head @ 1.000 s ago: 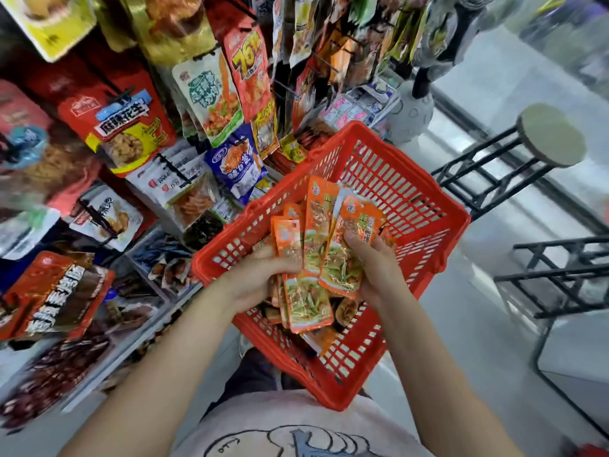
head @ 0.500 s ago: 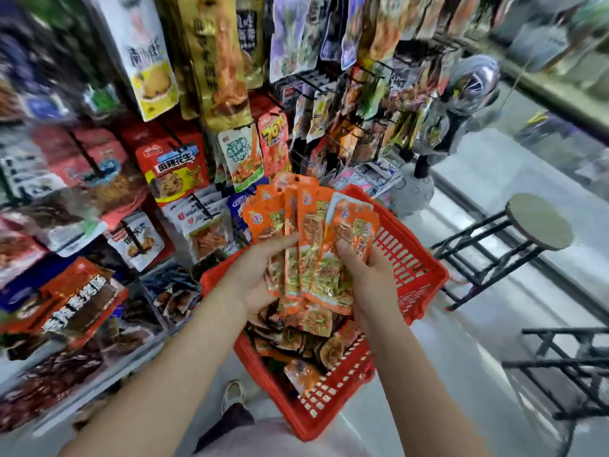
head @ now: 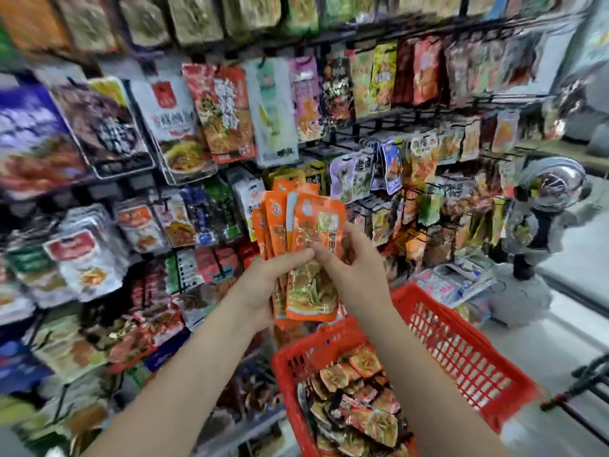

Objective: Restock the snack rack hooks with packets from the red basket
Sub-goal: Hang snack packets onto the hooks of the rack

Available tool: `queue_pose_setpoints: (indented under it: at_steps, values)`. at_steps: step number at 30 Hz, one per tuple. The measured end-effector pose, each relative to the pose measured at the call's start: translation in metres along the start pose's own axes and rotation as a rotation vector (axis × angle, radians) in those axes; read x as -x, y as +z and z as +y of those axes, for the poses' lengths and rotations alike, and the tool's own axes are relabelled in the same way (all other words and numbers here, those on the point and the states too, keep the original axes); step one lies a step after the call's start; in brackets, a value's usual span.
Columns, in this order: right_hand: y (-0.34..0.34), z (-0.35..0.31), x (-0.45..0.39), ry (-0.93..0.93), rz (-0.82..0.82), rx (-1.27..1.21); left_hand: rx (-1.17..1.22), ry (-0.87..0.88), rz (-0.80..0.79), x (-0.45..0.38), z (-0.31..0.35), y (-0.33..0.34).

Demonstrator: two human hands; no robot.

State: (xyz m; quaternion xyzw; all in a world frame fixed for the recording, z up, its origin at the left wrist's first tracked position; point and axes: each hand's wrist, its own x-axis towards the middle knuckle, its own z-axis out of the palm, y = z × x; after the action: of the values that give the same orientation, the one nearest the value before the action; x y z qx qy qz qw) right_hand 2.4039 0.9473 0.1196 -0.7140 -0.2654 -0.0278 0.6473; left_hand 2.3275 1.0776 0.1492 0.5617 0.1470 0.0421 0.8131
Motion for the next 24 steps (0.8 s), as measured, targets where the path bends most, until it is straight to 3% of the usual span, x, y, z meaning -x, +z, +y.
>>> queue_pose_setpoints:
  at_steps: [9, 12, 16, 24]
  values:
    - [0.092, -0.100, -0.079, -0.159, -0.045, -0.192, -0.083, 0.312, 0.108, 0.007, 0.132, -0.082]
    - [0.130, -0.127, -0.108, -0.137, -0.058, -0.273, -0.089, 0.414, 0.129, 0.000, 0.176, -0.117]
    - [0.172, -0.144, -0.149, -0.080, 0.057, -0.322, -0.104, 0.562, 0.141, -0.017, 0.227, -0.153]
    - [0.195, -0.190, -0.200, -0.140, 0.087, -0.325, -0.211, 0.626, 0.099, -0.015, 0.268, -0.178]
